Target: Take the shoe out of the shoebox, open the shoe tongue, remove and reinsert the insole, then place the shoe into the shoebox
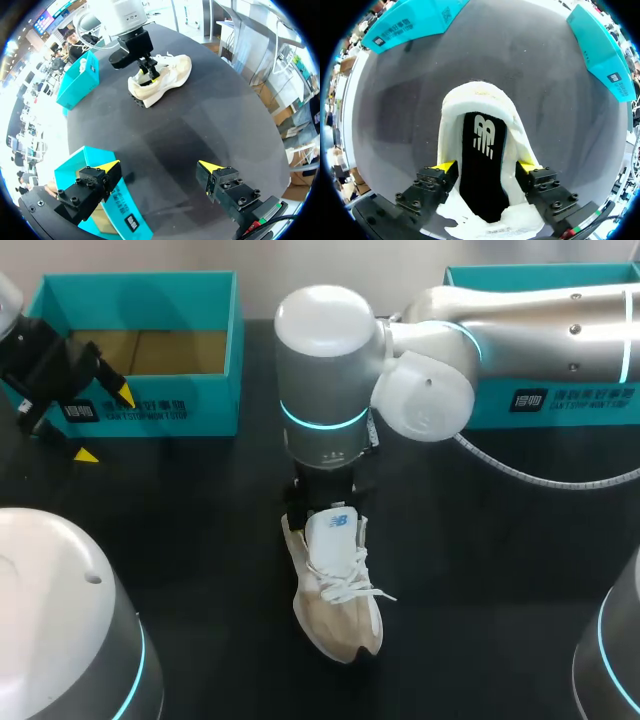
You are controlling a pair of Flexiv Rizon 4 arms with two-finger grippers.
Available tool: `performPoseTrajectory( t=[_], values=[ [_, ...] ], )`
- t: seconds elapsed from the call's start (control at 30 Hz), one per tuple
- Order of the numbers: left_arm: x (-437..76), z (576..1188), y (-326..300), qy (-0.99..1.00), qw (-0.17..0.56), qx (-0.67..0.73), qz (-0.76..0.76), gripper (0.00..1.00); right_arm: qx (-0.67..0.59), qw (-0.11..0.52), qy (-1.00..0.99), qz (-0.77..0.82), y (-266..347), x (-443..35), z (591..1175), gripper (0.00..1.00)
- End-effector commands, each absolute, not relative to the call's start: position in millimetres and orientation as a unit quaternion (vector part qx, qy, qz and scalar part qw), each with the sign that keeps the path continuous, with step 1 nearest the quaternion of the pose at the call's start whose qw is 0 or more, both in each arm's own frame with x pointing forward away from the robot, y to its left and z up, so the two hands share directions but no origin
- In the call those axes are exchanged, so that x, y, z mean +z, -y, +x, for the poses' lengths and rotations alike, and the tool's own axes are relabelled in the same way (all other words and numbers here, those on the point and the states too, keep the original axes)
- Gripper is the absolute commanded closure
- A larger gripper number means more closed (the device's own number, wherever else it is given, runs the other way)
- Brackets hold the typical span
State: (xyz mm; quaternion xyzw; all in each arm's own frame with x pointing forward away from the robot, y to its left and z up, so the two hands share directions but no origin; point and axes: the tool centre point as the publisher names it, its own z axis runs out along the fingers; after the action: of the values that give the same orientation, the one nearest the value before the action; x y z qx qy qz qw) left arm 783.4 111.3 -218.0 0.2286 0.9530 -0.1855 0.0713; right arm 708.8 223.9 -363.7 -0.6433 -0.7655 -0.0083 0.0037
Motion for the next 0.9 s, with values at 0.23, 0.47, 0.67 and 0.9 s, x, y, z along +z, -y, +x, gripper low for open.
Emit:
performPoseTrajectory(
  t=[0.23,0.47,0.67,0.9],
  values=[
    [-218,783,-111,-0.953,0.071,-0.184,0.229,0.00,0.008,-0.032,0.787,-0.616,-234,-355,707,0.00],
    [-218,783,-111,-0.953,0.071,-0.184,0.229,0.00,0.003,-0.047,0.809,-0.586,-241,-352,709,0.00],
    [-218,783,-111,-0.953,0.071,-0.184,0.229,0.00,0.002,-0.055,0.831,-0.553,-246,-353,710,0.00],
    [-218,783,-111,-0.953,0.071,-0.184,0.229,0.00,-0.003,-0.064,0.837,-0.544,-246,-350,710,0.00]
  ],
)
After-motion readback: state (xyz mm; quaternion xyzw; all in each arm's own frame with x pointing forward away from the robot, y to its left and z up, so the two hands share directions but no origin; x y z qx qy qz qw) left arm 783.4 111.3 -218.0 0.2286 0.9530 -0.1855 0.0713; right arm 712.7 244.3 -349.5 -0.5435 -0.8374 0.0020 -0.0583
